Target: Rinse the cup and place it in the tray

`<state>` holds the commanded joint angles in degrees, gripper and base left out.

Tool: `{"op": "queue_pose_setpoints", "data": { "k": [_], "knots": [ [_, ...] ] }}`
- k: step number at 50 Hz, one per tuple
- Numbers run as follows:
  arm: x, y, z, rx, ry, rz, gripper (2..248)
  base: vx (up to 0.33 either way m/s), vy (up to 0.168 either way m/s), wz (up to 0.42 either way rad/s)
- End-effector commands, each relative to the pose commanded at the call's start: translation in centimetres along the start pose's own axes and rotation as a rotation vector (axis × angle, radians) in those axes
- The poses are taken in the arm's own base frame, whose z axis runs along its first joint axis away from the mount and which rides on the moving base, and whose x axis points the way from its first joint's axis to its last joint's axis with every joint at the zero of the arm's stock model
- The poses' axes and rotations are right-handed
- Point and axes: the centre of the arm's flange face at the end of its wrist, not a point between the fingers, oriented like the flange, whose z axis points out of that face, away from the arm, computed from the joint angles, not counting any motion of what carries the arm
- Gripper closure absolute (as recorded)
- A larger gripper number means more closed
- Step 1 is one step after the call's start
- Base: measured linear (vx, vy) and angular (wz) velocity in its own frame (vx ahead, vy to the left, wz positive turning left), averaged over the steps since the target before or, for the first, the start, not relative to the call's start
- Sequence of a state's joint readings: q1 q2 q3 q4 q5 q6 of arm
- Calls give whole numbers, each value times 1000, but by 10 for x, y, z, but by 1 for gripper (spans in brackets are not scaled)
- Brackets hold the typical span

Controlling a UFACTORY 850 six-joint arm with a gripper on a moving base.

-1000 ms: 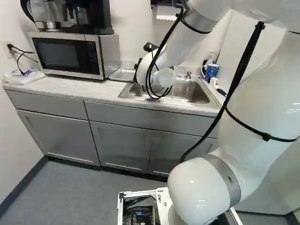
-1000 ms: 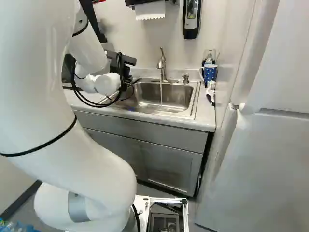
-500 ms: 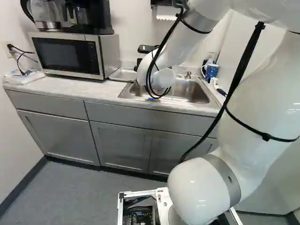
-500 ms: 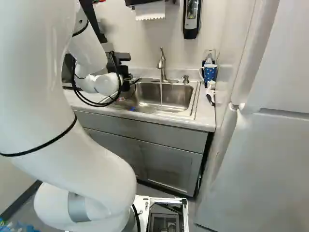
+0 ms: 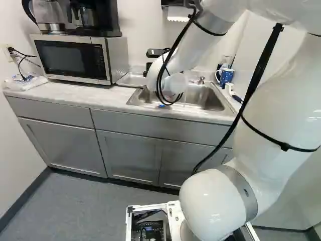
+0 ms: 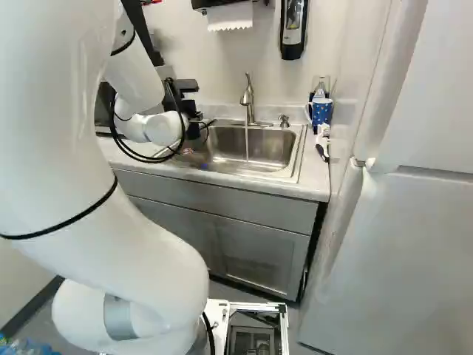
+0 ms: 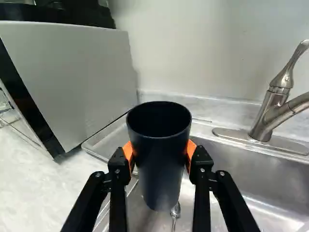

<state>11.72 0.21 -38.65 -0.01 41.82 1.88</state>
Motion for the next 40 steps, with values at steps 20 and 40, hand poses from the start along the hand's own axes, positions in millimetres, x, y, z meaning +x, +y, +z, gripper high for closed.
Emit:
{"op": "queue_pose_setpoints", "data": {
  "k": [20, 40],
  "knots": [
    [25, -1, 26, 2, 43, 0, 127, 0, 0, 0],
    [36, -15, 64, 27, 60, -3, 127, 0, 0, 0]
  ]
}}
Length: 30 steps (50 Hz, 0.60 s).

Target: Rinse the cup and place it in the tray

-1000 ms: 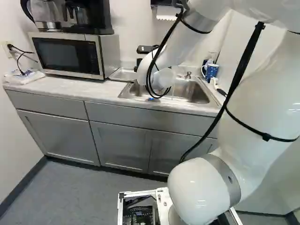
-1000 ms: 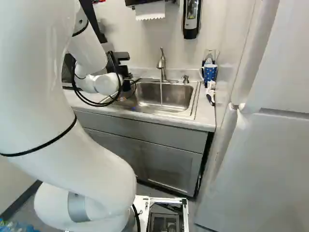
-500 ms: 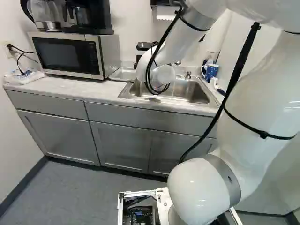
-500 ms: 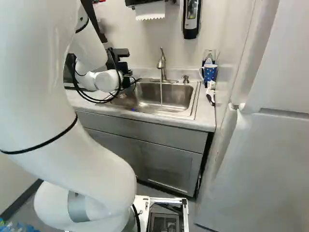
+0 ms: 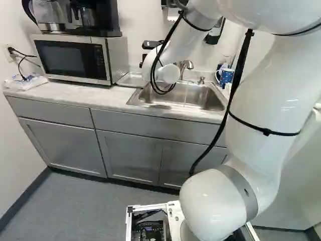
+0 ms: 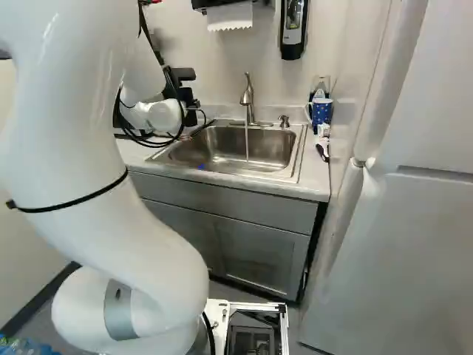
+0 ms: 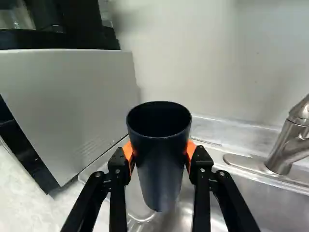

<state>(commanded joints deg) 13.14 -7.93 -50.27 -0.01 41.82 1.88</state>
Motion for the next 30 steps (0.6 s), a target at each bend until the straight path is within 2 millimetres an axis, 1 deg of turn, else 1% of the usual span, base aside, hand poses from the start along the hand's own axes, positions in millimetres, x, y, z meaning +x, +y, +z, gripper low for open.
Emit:
{"op": "queue_pose_setpoints", "data": {
  "k": [18, 30],
  "knots": [
    [1, -15, 38, 26, 9, -3, 127, 0, 0, 0],
    [2, -18, 63, 30, 17, -3, 127, 0, 0, 0]
  ]
}}
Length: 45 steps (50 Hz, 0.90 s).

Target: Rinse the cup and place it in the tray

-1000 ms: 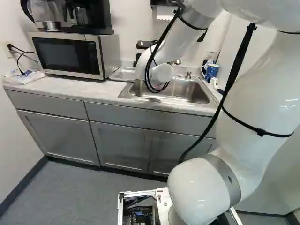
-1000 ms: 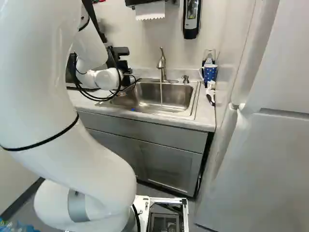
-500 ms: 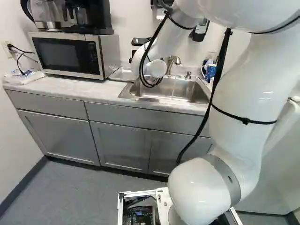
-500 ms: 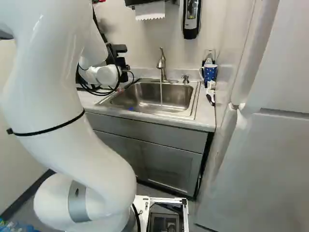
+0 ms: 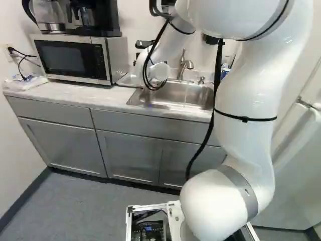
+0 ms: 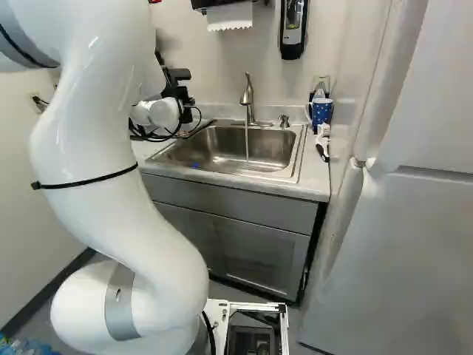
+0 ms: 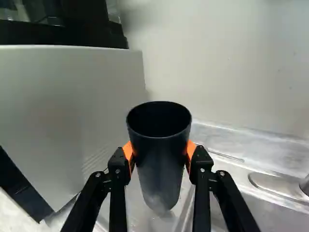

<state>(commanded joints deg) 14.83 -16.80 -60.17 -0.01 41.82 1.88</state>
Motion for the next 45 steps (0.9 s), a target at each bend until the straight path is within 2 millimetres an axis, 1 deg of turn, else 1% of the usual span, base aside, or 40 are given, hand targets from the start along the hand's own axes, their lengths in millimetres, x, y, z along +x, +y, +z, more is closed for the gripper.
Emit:
{"op": "queue_pose_setpoints", "data": {
  "k": [23, 31, 45],
  "knots": [
    [-1, 5, 47, 3, 21, -12, 127, 0, 0, 0],
    [-7, 7, 63, 0, 21, -12, 127, 0, 0, 0],
    [-22, 8, 66, -1, -3, -11, 127, 0, 0, 0]
  ]
}}
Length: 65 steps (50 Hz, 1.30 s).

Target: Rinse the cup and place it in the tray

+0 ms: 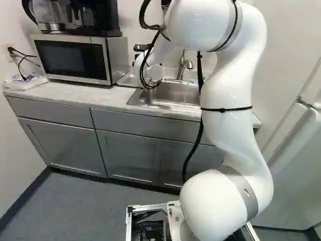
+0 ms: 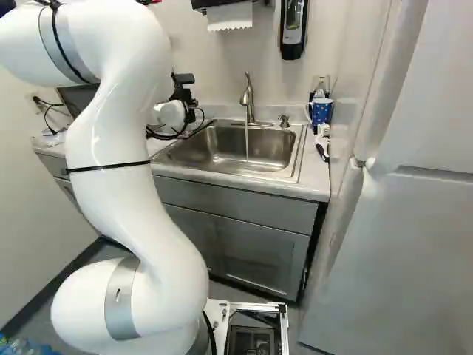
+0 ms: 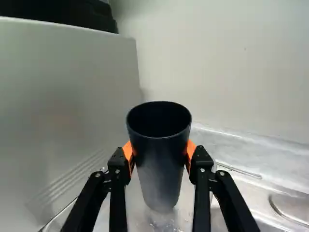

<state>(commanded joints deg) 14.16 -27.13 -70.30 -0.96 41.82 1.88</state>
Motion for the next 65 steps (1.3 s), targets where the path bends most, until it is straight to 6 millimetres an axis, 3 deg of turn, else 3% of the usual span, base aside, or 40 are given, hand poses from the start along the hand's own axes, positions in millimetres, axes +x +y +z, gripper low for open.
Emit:
{"op": "queue_pose_setpoints", "data": {
  "k": [19, 52, 53, 57, 58, 63, 64, 65],
  "knots": [
    [-22, 0, 3, -1, -35, 0, 127, 0, 0, 0],
    [-22, 0, 3, -1, -35, 0, 126, 0, 0, 0],
    [-22, 0, 3, -1, -35, 0, 98, 0, 0, 0],
    [-22, 0, 3, -1, -35, 0, 98, 0, 0, 0],
    [-22, 0, 3, -1, -35, 0, 65, 0, 0, 0],
    [-22, 0, 3, -1, -35, 0, 65, 0, 0, 0],
    [-22, 0, 3, -1, -35, 0, 29, 0, 0, 0],
    [-22, 0, 3, -1, -35, 0, 29, 0, 0, 0]
  ]
}}
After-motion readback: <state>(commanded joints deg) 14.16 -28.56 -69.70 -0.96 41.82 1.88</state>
